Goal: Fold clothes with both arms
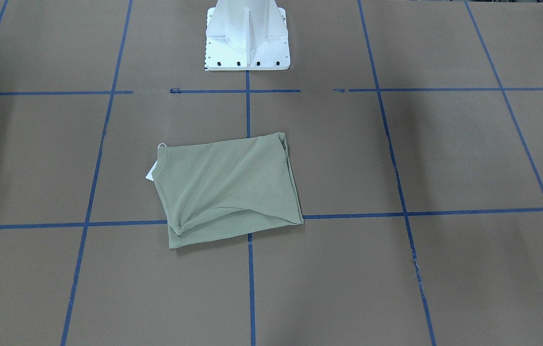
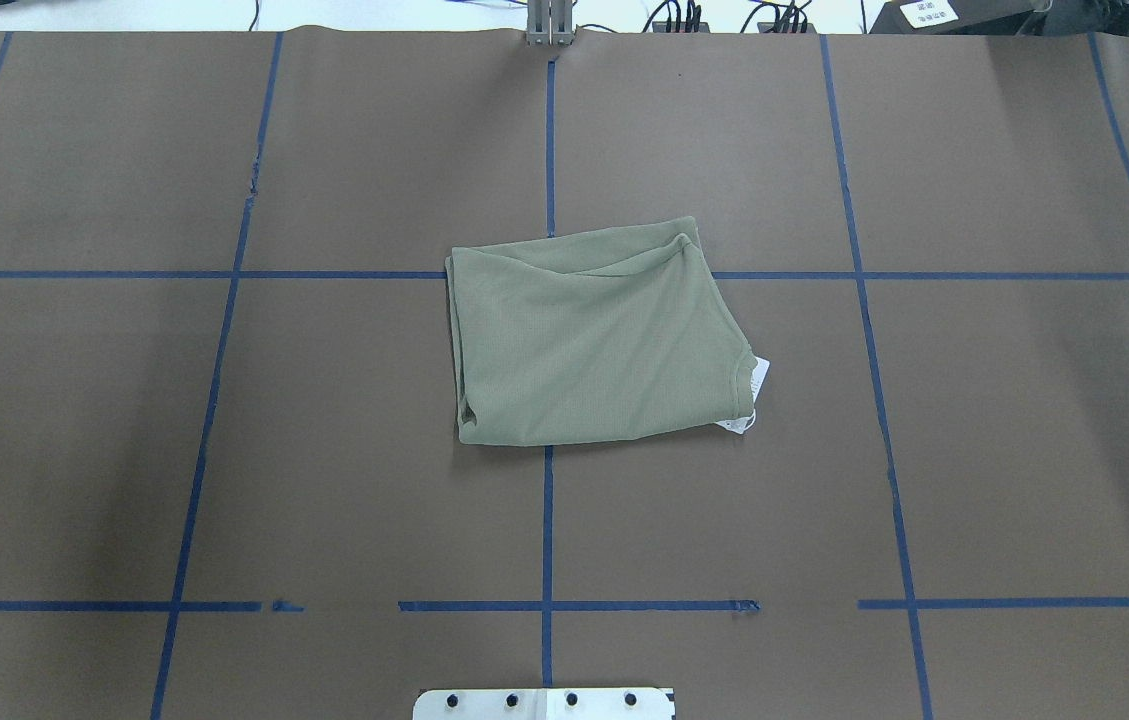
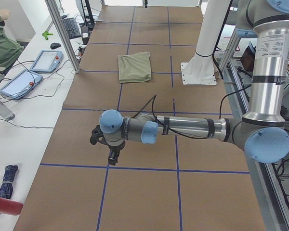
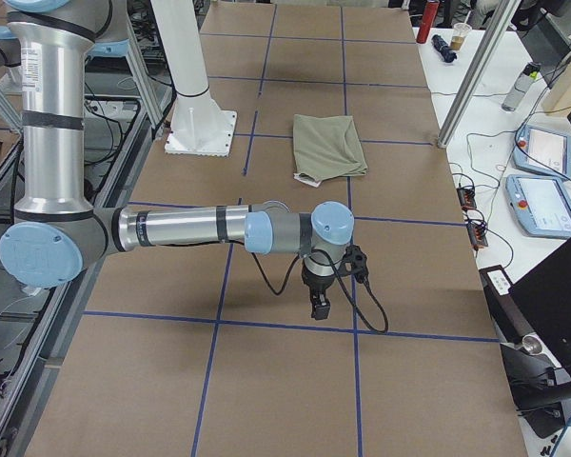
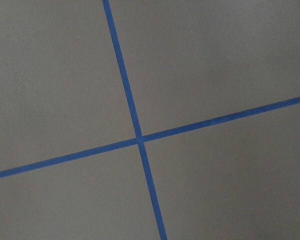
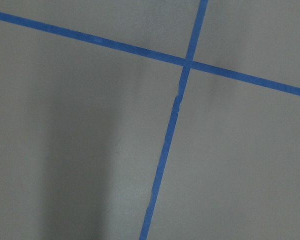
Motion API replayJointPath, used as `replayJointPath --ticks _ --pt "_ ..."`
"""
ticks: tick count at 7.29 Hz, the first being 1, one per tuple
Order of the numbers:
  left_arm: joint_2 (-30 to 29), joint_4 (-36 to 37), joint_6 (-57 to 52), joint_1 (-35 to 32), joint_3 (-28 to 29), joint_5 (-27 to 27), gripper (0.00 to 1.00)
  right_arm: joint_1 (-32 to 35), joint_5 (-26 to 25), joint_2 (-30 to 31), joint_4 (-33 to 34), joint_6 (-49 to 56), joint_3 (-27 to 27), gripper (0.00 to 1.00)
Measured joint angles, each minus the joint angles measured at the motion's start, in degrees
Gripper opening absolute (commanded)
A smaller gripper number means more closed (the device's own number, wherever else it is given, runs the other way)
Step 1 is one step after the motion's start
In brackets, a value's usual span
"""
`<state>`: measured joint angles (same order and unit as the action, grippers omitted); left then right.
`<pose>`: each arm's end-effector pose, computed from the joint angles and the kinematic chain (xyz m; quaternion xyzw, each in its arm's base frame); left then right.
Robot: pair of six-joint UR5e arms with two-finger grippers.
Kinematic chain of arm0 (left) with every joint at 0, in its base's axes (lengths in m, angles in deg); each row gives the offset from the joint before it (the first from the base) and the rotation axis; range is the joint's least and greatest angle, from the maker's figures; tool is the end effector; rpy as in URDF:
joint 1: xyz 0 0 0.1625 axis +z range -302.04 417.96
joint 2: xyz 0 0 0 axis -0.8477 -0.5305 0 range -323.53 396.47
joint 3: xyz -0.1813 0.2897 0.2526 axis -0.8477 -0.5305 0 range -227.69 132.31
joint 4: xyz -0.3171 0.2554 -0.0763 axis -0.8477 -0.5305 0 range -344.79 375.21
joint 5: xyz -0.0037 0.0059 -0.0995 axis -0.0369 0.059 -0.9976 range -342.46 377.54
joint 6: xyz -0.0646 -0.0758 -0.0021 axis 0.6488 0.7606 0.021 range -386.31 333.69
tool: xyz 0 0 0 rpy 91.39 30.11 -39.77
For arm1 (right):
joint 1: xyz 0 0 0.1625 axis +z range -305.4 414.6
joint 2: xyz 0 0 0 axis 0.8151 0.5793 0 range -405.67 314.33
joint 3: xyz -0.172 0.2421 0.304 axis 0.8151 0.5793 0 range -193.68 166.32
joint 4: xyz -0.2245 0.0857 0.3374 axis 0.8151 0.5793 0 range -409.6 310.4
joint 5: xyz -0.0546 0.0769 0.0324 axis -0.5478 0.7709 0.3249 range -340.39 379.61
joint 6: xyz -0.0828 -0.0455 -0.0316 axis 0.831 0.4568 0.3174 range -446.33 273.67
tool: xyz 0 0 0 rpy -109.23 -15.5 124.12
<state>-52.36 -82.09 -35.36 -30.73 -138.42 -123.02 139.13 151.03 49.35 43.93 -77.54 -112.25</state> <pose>-0.0452 -0.4913 0.6412 0.0828 0.4216 0.1069 0.8966 0.0238 -0.4583 0.6363 0.0103 -0.3535 -0.1162 0.9282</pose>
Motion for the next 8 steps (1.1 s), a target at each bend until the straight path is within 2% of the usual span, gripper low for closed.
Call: replayJointPath --ticks 2,4,8 --pt "2.5 -3.7 -2.0 -0.4 1.0 -0.5 1.00 0.3 0.1 0.4 -0.2 0.1 0.1 1.00" --pt "2.9 -4.2 -2.1 -0.4 1.2 3.9 1.00 0.5 0.1 0.5 -0.3 0.0 0.1 1.00" --pt "1.5 4.1 -2.2 -0.5 -3.0 5.6 1.00 0.5 0.2 0.6 -0.3 0.0 -0.2 1.00"
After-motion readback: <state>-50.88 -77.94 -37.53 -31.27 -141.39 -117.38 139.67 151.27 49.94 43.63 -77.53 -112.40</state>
